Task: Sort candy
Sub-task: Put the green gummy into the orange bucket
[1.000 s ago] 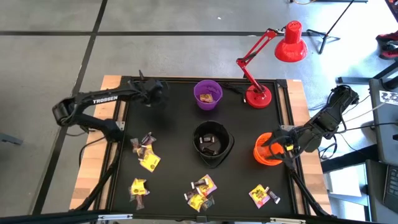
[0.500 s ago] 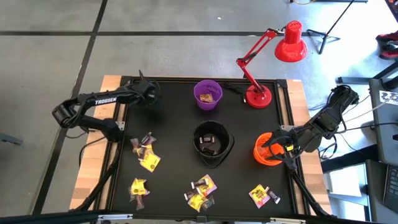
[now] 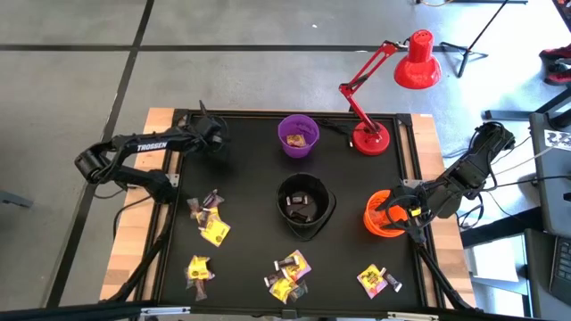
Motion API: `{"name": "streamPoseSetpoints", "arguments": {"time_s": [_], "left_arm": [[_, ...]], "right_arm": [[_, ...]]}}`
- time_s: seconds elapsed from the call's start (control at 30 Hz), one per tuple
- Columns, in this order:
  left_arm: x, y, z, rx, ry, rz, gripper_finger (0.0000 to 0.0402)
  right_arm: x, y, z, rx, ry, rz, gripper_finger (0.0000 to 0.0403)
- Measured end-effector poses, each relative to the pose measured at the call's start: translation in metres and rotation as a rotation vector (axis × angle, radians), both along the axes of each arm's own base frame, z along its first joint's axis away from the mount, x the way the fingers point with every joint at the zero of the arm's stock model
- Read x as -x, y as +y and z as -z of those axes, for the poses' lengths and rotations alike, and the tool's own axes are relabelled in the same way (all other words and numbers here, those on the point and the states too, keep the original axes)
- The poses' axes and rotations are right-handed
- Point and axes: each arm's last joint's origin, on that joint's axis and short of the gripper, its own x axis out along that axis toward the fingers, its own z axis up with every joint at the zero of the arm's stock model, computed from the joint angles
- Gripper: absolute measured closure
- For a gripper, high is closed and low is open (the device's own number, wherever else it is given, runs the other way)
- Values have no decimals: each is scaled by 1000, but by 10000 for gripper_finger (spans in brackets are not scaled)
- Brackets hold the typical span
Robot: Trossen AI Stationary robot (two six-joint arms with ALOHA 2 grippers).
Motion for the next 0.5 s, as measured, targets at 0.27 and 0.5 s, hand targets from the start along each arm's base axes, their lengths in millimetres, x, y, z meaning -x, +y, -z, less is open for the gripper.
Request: {"name": "streamPoseSetpoints", "arguments": {"time_s": [0.27,0.5], "left_arm": [[0,-1,5,-5,-32,12,314],[0,-1,5,-7,-36,30,392]], "right_arm": [[0,0,0,0,0,0,141],[0,0,0,0,0,0,141]]}}
